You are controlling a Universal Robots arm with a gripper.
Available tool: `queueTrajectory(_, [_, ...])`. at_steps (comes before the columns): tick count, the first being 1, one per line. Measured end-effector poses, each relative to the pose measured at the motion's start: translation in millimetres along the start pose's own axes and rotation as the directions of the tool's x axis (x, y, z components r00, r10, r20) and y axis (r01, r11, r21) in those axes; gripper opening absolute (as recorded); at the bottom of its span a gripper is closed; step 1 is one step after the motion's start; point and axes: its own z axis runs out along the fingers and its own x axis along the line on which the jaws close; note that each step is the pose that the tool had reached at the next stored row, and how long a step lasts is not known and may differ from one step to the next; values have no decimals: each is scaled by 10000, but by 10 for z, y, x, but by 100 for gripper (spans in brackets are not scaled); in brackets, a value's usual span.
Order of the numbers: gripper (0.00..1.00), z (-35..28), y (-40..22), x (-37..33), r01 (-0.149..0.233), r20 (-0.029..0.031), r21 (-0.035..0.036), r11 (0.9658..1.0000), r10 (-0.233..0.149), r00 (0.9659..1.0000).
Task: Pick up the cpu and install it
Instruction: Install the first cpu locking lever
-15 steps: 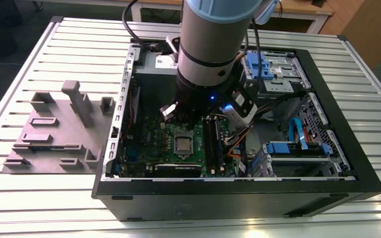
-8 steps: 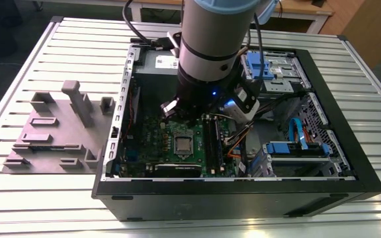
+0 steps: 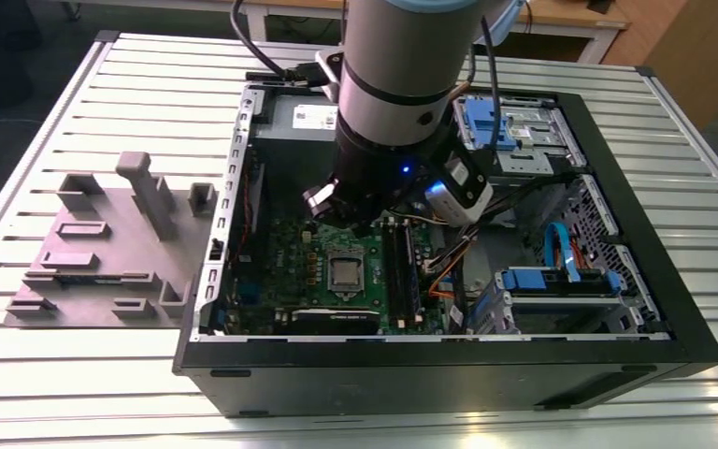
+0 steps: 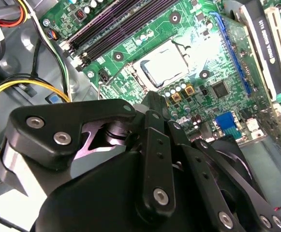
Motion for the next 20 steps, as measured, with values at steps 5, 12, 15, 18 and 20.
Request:
queueTrajectory(5, [10, 3, 22, -10, 1, 0, -1, 10000, -1, 10000])
queueTrajectory(12, [10, -29, 25, -16, 0, 2, -4, 10000, 0, 10000])
queueTrajectory(15, [10, -30, 25, -16, 0, 1, -3, 10000, 0, 10000])
queueTrajectory(18, [10, -29, 33, -21, -8, 14, -28, 10000, 8, 10000])
queueTrajectory(20, [10, -28, 38, -24, -49, 24, -39, 10000, 49, 10000])
